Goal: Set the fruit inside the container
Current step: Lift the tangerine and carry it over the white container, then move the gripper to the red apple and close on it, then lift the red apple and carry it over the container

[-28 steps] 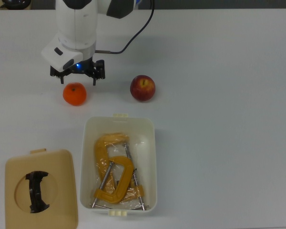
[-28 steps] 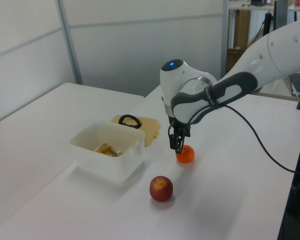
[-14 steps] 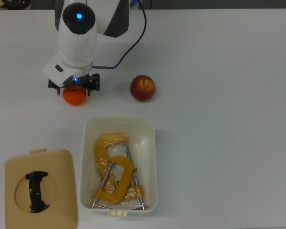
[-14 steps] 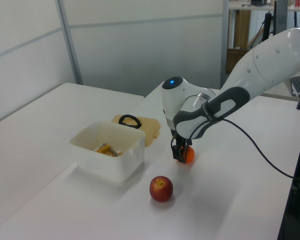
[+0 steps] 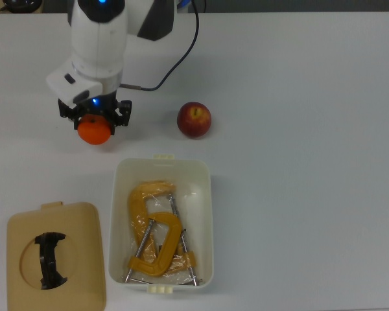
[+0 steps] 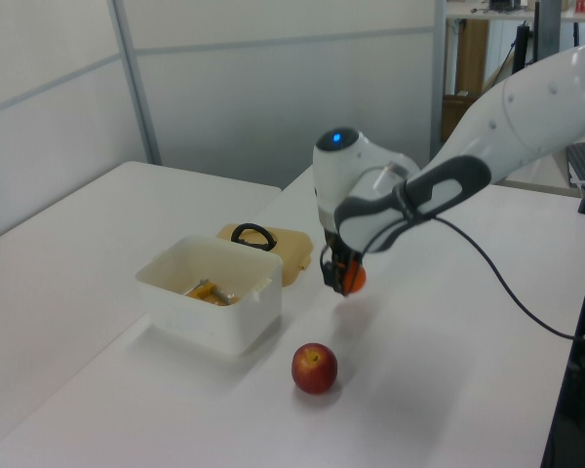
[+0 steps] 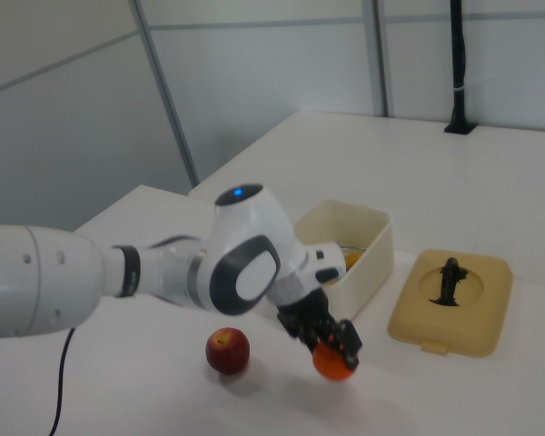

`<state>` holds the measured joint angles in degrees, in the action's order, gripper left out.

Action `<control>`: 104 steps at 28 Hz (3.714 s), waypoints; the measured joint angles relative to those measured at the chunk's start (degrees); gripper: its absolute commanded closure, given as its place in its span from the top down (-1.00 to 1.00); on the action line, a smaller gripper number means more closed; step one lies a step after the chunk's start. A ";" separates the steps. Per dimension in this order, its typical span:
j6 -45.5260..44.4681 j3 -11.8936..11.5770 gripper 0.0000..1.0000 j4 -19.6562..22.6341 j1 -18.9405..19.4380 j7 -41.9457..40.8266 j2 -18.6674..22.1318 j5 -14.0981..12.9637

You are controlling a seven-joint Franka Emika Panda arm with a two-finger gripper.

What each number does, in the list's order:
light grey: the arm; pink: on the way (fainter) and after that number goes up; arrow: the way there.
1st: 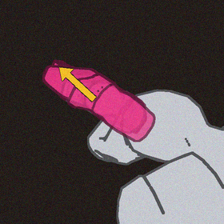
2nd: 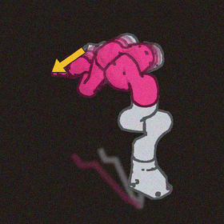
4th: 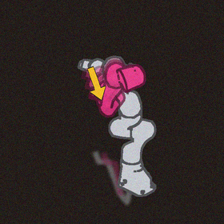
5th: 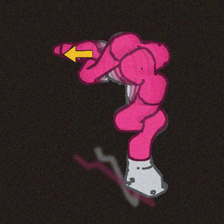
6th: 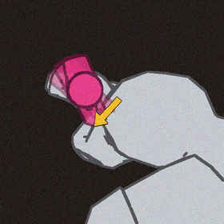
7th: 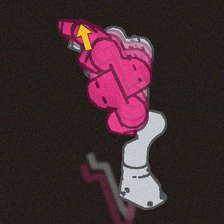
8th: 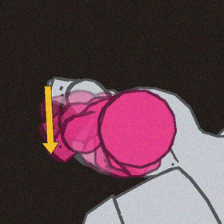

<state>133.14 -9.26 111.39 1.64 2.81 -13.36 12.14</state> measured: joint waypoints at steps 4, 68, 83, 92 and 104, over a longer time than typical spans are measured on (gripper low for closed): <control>-5.08 0.11 -1.00 -5.49 0.23 -0.01 2.10 -6.45; -10.09 9.54 1.00 -2.59 8.42 15.51 0.23 -2.44; -2.27 12.70 1.00 6.27 8.46 21.88 0.22 7.29; -1.99 13.59 -0.70 8.05 8.47 22.43 0.18 8.42; -1.18 13.19 -1.00 4.06 7.62 24.30 0.63 7.44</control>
<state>131.96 3.93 115.45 9.27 27.11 -12.72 19.57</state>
